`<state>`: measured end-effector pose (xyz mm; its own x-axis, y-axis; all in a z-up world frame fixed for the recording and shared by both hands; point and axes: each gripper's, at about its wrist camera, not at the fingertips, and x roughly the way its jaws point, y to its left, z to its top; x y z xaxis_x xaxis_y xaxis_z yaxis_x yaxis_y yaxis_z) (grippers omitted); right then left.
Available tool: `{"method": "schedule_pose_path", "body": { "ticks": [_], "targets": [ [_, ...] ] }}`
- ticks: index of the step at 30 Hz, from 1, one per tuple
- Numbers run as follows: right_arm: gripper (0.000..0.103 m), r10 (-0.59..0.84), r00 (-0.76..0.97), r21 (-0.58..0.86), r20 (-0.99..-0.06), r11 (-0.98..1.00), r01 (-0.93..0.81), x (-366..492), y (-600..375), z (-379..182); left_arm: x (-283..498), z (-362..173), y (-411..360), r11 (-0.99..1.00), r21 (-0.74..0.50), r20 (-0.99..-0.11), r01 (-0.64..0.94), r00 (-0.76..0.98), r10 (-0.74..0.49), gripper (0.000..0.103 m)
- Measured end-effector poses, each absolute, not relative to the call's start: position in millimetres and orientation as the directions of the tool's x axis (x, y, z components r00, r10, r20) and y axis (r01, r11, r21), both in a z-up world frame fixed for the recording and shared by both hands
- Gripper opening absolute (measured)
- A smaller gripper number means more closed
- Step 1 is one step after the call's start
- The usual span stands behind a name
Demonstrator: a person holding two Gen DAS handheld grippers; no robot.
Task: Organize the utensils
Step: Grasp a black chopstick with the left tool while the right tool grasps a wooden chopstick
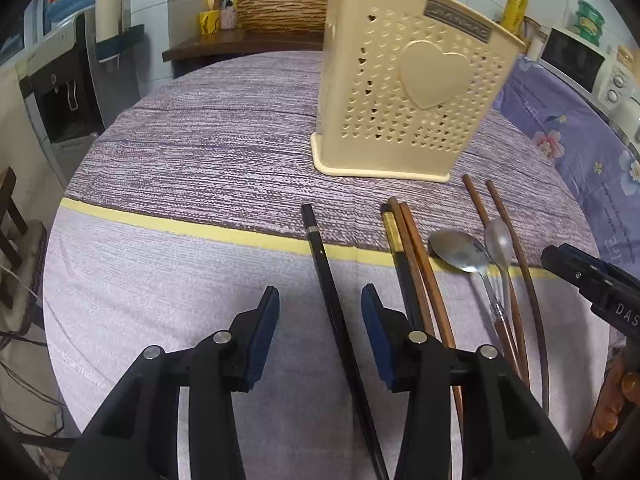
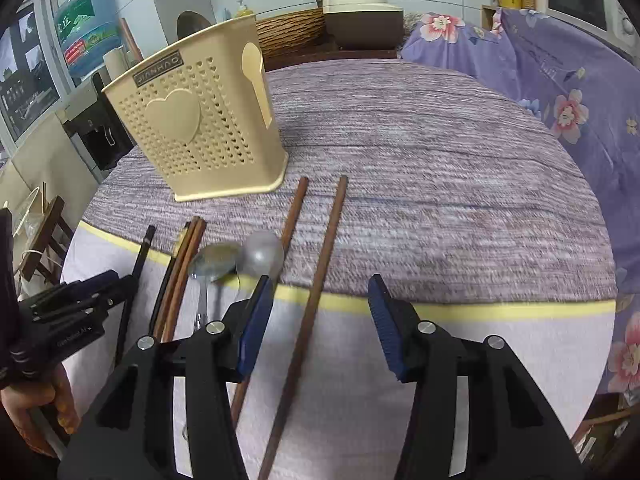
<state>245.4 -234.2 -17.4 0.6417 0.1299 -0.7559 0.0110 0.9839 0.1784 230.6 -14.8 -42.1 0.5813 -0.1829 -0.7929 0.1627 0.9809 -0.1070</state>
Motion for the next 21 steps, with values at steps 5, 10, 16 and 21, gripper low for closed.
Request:
{"method": "schedule_pose_path", "body": {
  "ticks": [5, 10, 16, 21],
  "targets": [
    [0.032, 0.100, 0.612, 0.158, -0.785, 0.987, 0.041, 277, -234, -22, 240, -41, -21, 0.984, -0.102, -0.807, 0.149, 0.566, -0.169, 0.037],
    [0.023, 0.091, 0.580, 0.151, -0.810, 0.987, 0.056, 303, -230, -31, 241, -42, -28, 0.984, -0.065, -0.808, 0.164, 0.570, -0.148, 0.027],
    [0.016, 0.059, 0.571, 0.125, -0.819, 0.989, 0.078, 319, -227, -38, 248, -42, -32, 0.985, -0.029, -0.802, 0.170, 0.585, -0.125, 0.012],
    [0.010, 0.039, 0.576, 0.107, -0.816, 0.991, 0.084, 329, -226, -39, 260, -41, -34, 0.983, -0.043, -0.803, 0.178, 0.580, -0.140, 0.010]
  ]
}}
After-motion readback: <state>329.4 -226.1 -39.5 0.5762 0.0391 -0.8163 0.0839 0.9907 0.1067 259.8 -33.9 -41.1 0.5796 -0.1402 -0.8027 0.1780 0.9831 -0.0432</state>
